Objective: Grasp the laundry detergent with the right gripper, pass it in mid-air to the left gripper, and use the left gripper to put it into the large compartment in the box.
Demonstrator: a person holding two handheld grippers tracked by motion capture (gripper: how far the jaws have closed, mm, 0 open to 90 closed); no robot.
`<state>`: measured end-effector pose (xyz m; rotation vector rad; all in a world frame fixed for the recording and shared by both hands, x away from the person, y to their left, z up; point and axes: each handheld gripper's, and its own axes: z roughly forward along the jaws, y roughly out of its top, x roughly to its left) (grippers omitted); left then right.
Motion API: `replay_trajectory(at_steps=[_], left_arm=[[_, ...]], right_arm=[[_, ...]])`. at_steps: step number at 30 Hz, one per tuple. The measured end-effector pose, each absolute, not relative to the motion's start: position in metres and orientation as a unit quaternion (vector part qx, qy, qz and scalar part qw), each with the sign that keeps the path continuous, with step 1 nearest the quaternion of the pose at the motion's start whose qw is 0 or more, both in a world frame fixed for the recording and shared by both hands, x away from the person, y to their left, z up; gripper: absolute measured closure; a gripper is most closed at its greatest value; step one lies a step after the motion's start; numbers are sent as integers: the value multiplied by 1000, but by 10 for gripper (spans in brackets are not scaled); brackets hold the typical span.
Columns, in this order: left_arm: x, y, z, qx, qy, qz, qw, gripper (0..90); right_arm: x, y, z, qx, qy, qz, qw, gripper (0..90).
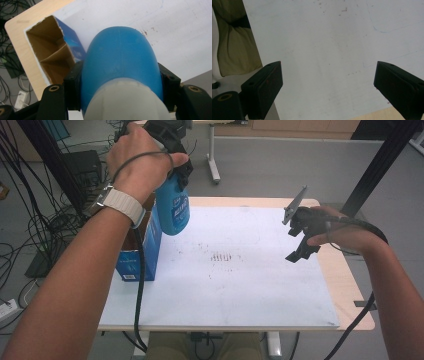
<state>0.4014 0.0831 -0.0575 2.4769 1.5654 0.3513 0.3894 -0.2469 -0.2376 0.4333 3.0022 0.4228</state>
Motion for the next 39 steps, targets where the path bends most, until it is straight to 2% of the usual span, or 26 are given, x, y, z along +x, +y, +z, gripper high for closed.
replay_trajectory(at_steps=[39], left_arm=[[411, 147, -43, 757, 636, 131, 76, 376]], right_arm=[[398, -249, -241, 159, 975, 143, 53, 90]])
